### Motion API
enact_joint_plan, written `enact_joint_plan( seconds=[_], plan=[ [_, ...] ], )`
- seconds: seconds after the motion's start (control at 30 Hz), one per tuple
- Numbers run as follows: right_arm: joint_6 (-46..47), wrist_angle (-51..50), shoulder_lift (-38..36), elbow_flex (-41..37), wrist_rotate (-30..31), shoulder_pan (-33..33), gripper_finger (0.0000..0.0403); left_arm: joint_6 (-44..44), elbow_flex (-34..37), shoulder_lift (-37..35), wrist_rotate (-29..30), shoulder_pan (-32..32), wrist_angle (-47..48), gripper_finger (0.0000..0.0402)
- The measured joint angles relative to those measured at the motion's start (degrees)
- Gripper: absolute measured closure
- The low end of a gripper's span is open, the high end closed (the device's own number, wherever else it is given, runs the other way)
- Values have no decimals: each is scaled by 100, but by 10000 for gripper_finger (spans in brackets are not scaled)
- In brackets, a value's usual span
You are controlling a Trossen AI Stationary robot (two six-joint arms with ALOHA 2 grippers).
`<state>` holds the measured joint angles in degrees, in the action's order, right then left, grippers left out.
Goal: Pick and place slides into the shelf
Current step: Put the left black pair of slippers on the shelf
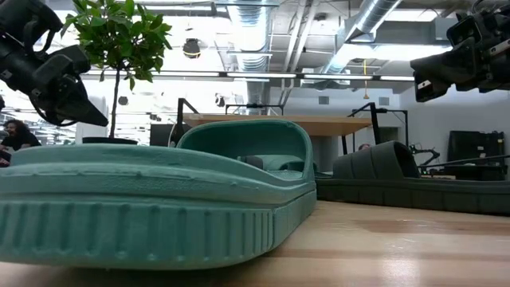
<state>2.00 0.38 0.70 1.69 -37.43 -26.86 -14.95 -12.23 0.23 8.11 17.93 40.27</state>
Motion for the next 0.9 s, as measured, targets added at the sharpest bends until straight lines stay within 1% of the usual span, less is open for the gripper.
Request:
enact_joint_plan(
  seconds=[0.27, 0.33, 0.43, 0.57, 0.67, 0.77, 0.83, 0.9],
  plan=[
    [0, -1, 1, -1, 0, 1, 403, 53, -1, 1, 37, 0, 26, 401],
    [0, -2, 1, 0, 0, 0, 403, 45, 0, 2, 201, -2, -37, 401],
    [0, 0, -1, -2, 0, 1, 403, -119, 0, 0, 864, 0, -238, 401],
    [0, 0, 0, -2, 0, 0, 403, -222, 0, 2, 2224, 0, -795, 401],
    [0, 0, 0, 0, 0, 1, 403, -125, 0, 2, 3069, 0, -896, 401],
    [0, -2, -1, 0, 0, 1, 403, 38, 0, 2, 3456, 0, -758, 401],
    [0, -2, 1, -1, 0, 1, 403, 72, 0, 2, 3532, 0, -717, 401],
    [0, -1, 0, -1, 0, 1, 403, -266, 0, 2, 3509, -1, -762, 401]
  ],
)
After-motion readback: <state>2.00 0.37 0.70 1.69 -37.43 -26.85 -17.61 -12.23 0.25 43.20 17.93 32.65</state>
